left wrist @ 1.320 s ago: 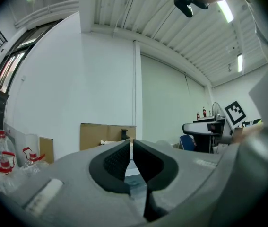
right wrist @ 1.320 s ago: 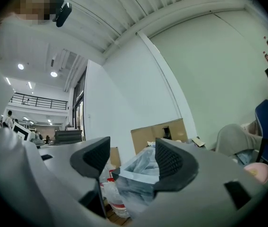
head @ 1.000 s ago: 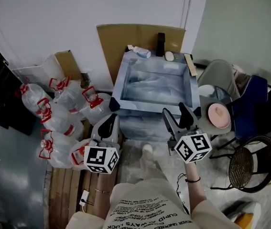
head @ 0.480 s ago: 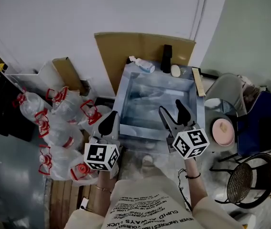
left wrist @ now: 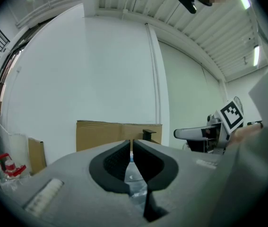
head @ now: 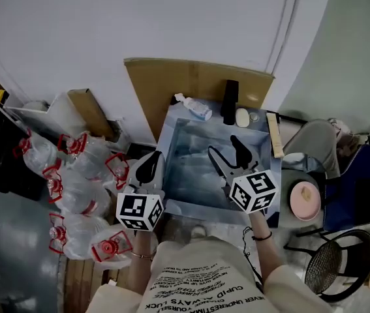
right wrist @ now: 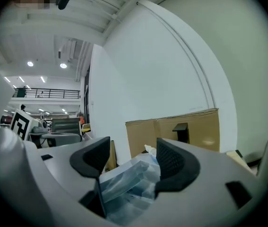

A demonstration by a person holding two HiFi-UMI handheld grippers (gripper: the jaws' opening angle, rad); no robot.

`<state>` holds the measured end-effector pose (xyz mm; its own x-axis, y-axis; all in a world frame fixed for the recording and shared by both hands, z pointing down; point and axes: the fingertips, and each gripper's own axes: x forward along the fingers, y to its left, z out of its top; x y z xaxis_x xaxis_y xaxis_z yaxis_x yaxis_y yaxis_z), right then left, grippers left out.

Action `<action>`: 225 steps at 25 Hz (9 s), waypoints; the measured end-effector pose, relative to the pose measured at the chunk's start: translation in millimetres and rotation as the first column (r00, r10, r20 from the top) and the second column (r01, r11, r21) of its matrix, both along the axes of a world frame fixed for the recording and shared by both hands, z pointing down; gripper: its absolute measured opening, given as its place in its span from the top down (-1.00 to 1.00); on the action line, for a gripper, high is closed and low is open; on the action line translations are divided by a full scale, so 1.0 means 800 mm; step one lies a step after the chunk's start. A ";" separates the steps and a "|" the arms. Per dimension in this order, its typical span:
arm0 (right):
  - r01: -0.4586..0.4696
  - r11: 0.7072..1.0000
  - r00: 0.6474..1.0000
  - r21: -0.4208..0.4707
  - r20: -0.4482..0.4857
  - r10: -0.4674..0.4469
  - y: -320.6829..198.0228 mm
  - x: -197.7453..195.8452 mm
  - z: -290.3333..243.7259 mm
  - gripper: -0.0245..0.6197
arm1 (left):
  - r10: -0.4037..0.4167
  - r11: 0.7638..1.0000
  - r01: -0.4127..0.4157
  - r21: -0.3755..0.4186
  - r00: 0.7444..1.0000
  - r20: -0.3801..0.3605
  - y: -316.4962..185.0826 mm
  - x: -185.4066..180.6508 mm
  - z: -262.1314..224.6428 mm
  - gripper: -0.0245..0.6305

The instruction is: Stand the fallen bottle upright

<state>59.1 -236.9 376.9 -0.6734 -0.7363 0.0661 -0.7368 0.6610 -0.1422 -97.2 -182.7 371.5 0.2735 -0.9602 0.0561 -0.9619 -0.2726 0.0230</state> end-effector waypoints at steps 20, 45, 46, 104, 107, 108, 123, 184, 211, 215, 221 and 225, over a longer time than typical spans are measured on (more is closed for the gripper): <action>0.104 0.989 0.979 -0.105 -0.165 -0.120 -0.123 -0.102 0.039 0.02 | 0.006 0.993 -0.016 -0.116 0.996 -0.089 -0.127 -0.024 0.045 0.83; 0.072 0.959 0.859 -0.274 -0.471 -0.200 -0.267 -0.196 0.118 0.02 | 0.062 0.960 -0.108 -0.258 0.982 -0.178 -0.253 -0.065 0.118 0.83; 0.074 0.956 0.847 -0.282 -0.488 -0.209 -0.270 -0.197 0.122 0.02 | 0.063 0.959 -0.110 -0.262 0.981 -0.182 -0.255 -0.066 0.121 0.83; 0.089 0.916 0.664 -0.392 -0.662 -0.348 -0.334 -0.165 0.168 0.19 | 0.112 0.944 -0.172 -0.281 0.970 -0.214 -0.288 -0.061 0.137 0.83; 0.077 0.931 0.681 -0.356 -0.663 -0.310 -0.334 -0.158 0.154 0.19 | 0.120 0.945 -0.177 -0.275 0.970 -0.214 -0.287 -0.057 0.132 0.83; 0.074 0.936 0.691 -0.345 -0.659 -0.297 -0.334 -0.156 0.149 0.19 | 0.122 0.945 -0.179 -0.273 0.969 -0.213 -0.287 -0.056 0.130 0.83; -0.084 0.963 0.931 -0.257 -0.364 -0.015 -0.331 -0.145 0.095 0.20 | 0.120 0.951 -0.170 -0.259 0.973 -0.198 -0.273 -0.056 0.124 0.83; -0.258 0.963 0.962 0.080 -0.068 0.264 -0.276 -0.132 0.078 0.03 | 0.127 0.962 -0.156 -0.224 0.982 -0.137 -0.240 -0.029 0.106 0.83; -0.152 0.987 0.986 0.053 -0.062 0.155 -0.098 -0.057 0.019 0.91 | 0.174 0.985 -0.175 -0.006 0.984 -0.042 -0.112 0.014 0.001 0.83; -0.146 0.988 0.988 0.043 -0.041 0.148 -0.079 -0.039 0.012 0.91 | 0.188 0.982 -0.188 0.014 0.982 -0.027 -0.100 0.018 -0.010 0.83; -0.154 0.987 0.988 0.044 -0.011 0.154 -0.045 -0.003 0.000 0.91 | 0.211 0.977 -0.212 0.035 0.977 0.010 -0.078 0.023 -0.019 0.83; -0.168 0.985 0.986 0.050 0.020 0.167 -0.036 0.017 -0.010 0.91 | 0.193 0.979 -0.194 0.056 0.981 0.013 -0.073 0.019 -0.028 0.83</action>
<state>72.7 -265.9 369.3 -0.5408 -0.8410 0.0158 -0.8357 0.5350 -0.1238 -82.1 -241.0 349.3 0.4543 -0.8908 0.0062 -0.8908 -0.4543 -0.0050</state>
